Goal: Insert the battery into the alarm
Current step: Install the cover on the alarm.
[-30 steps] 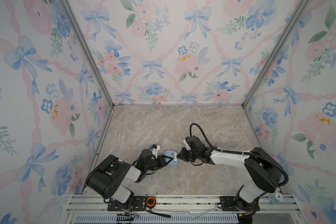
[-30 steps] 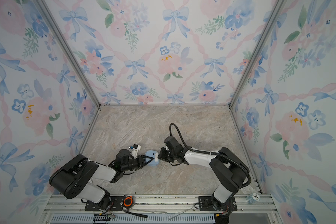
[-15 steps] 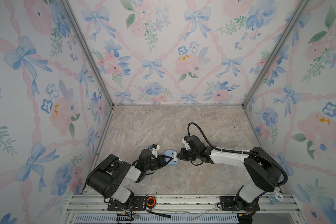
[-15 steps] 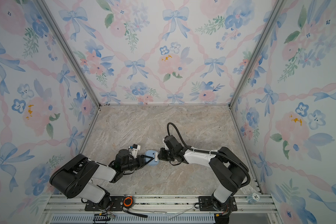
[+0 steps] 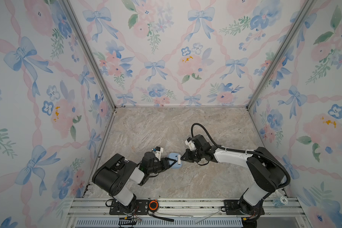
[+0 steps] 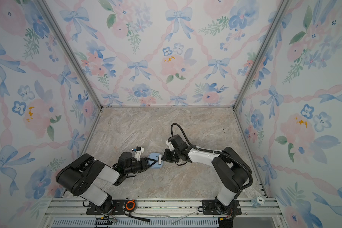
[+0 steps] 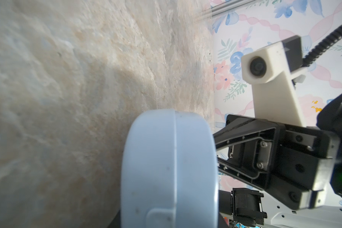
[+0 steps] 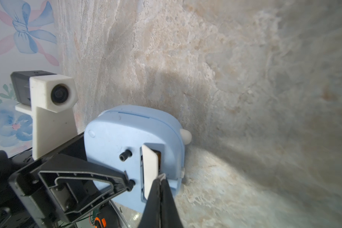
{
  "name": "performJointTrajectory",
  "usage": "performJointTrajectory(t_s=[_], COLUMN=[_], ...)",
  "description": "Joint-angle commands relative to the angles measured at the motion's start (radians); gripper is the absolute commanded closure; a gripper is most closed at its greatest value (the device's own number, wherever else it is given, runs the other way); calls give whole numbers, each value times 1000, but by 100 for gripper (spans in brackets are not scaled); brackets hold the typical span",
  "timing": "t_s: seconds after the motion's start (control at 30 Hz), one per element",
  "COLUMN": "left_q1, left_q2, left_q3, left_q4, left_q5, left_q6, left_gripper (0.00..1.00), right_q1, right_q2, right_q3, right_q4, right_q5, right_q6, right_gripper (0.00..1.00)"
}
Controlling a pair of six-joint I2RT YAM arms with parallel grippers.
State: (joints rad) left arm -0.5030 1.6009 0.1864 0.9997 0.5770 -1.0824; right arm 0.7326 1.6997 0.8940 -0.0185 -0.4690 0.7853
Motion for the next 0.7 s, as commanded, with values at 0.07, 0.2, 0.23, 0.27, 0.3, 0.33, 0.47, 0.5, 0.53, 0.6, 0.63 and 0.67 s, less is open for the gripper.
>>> performJointTrajectory(t_s=[0.07, 0.2, 0.23, 0.27, 0.3, 0.33, 0.47, 0.5, 0.53, 0.6, 0.63, 0.67], left_q1=[-45, -42, -43, -39, -39, -37, -31, -31, -31, -28, -25, -23], left_q2=[71, 78, 76, 74, 74, 76, 81, 83, 85, 100, 117, 132], left_q3=[-19, -19, -21, -21, -21, -21, -20, -19, -17, -15, -16, -20], left_q4=[-212, -212, -211, -211, -212, -211, -211, -211, -212, -209, -195, -172], left_q5=[57, 62, 62, 63, 64, 64, 64, 66, 63, 56, 62, 71], left_q6=[107, 107, 110, 108, 108, 108, 110, 115, 125, 138, 136, 128], left_gripper=[100, 100, 100, 100, 100, 100, 100, 100, 100, 100, 100, 100], right_q1=[-10, -33, -33, -34, -33, -33, -35, -36, -35, -34, -33, -33], right_q2=[78, 74, 72, 71, 67, 62, 21, 3, -14, -31, -36, -38], right_q3=[-15, -12, -9, -11, -16, -20, -39, -49, -60, -82, -97, -105], right_q4=[-13, -44, -52, -60, -61, -60, -58, -42, -28, 9, 34, 47], right_q5=[-72, -84, -88, -90, -91, -94, -97, -101, -100, -97, -96, -94], right_q6=[11, -18, -26, -33, -35, -35, -31, -28, -25, -12, 1, 10], right_gripper=[100, 100, 100, 100, 100, 100, 100, 100, 100, 100, 100, 100])
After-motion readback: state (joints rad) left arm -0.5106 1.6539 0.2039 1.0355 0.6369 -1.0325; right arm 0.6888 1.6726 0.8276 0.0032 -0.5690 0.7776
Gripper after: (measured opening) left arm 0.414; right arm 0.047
